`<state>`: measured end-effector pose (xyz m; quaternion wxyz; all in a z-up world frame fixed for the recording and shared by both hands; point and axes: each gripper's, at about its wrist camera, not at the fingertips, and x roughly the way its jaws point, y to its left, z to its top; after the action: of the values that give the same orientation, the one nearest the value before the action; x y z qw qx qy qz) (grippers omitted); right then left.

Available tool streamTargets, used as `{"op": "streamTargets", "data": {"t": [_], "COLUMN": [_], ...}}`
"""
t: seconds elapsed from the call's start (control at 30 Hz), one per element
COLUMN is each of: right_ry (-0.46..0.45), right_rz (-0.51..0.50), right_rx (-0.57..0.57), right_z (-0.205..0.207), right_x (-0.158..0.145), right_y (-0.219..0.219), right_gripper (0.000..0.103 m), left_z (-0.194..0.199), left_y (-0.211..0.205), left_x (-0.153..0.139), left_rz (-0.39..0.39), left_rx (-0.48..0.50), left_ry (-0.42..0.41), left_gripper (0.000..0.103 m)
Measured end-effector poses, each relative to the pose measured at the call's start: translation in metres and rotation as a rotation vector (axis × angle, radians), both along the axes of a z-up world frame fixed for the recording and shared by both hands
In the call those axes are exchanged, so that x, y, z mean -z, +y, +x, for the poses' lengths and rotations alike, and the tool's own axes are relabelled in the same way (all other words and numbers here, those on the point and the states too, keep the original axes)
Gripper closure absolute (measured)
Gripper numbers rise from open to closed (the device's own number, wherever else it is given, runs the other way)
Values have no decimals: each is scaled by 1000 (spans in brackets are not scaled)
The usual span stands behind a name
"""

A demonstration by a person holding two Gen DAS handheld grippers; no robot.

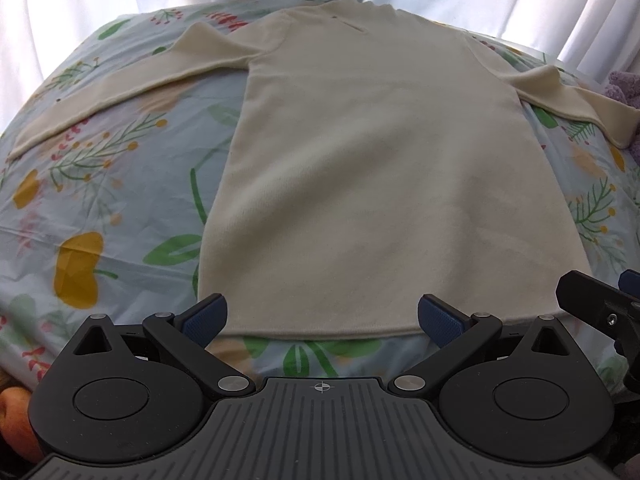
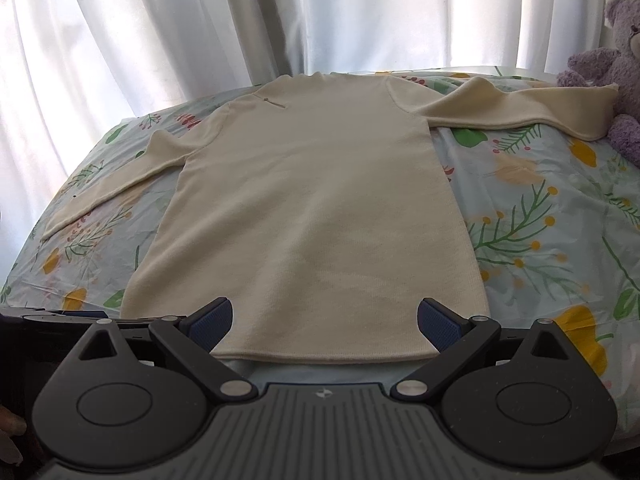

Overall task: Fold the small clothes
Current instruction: 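Reach the right tool to the sleeve cuff by the teddy bear and grasp it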

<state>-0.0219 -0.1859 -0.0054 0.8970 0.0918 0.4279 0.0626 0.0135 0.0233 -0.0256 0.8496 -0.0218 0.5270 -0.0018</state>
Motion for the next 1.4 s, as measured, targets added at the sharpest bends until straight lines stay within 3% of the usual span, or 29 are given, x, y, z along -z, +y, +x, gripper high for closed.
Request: {"op": "streamTargets", "data": {"t": [0.13, 0.3, 0.43, 0.57, 0.73, 0.83, 1.07, 1.13, 1.23, 1.3, 1.4], "right_ry": [-46, 19, 22, 31, 95, 70, -91, -133, -155, -153, -156], "right_rz": [126, 203, 365, 423, 509, 525, 524, 506, 476, 513, 587], "right_rx": [-27, -4, 46, 68, 109, 120, 402, 511, 687, 785, 883], "right_z": [-4, 2, 6, 13, 30, 40, 100, 125, 157, 174, 194], "right_x": [5, 16, 26, 33, 49, 49, 53, 60, 73, 86, 104], "right_y": [-8, -18, -36, -47, -66, -82, -192, -234, -291, -325, -361], "right_gripper": [4, 4, 4, 4, 17, 20, 49, 51, 64, 74, 75], "left_z": [1, 1, 4, 7, 15, 22, 54, 70, 89, 98, 112], "left_y": [3, 5, 5, 6, 5, 5, 14, 21, 30, 33, 34], "left_x": [4, 8, 10, 12, 15, 17, 21, 28, 35, 37, 41], "left_rz": [-2, -8, -8, -14, -24, -28, -24, -55, -81, -77, -55], "left_rx": [-8, -8, 1, 11, 12, 9, -49, -72, -148, -183, -211], "left_ry": [16, 27, 32, 28, 25, 25, -21, 15, 41, 31, 23], "left_gripper": [0, 0, 0, 0, 0, 0, 0, 0, 0, 0, 0]}}
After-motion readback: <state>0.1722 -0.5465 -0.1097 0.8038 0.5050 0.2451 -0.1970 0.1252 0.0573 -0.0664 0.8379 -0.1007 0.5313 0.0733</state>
